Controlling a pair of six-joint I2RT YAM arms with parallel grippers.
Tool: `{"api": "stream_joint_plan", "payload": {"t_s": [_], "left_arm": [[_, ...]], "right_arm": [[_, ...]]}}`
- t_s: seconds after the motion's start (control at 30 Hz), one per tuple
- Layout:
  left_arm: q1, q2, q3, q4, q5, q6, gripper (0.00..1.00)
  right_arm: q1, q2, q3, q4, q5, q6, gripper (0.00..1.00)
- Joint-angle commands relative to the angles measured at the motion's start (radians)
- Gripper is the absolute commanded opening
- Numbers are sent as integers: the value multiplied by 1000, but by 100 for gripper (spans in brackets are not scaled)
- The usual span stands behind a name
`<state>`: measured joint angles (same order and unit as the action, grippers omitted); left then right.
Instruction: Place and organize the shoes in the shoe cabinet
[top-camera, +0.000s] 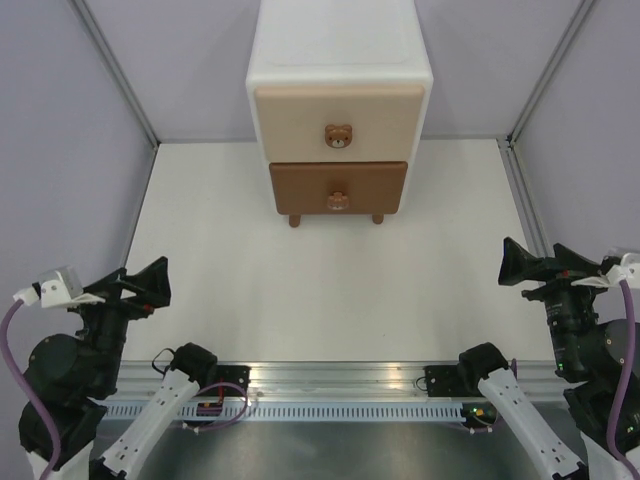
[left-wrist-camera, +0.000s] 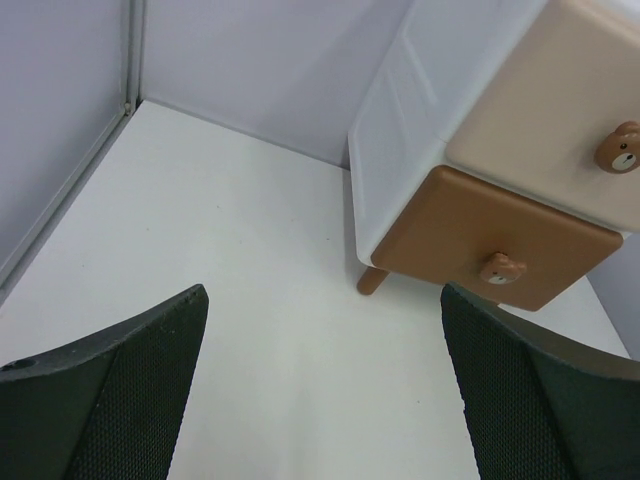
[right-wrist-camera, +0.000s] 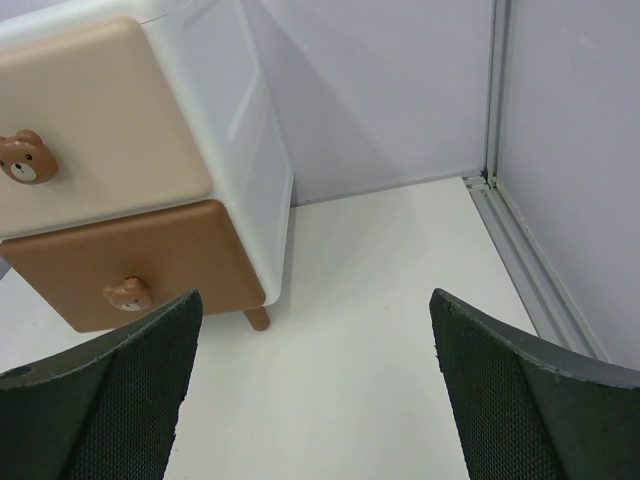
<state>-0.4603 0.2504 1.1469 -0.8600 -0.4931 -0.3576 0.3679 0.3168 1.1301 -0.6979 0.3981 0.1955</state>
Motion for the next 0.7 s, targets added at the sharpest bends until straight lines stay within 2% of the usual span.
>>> {"api": "stream_joint_plan", "payload": {"t_s": [0.0, 0.27, 0.67], "left_arm": [[2, -98, -32, -69, -56, -80, 100], [2, -178, -30, -117, -59, -95, 100], [2, -142, -50, -120, -58, -124, 100]], "right_arm": [[-3, -48, -30, -71, 31, 21, 98], [-3, -125, -53, -91, 35, 36, 98], [-3, -147, -84, -71, 38, 28, 98]]}}
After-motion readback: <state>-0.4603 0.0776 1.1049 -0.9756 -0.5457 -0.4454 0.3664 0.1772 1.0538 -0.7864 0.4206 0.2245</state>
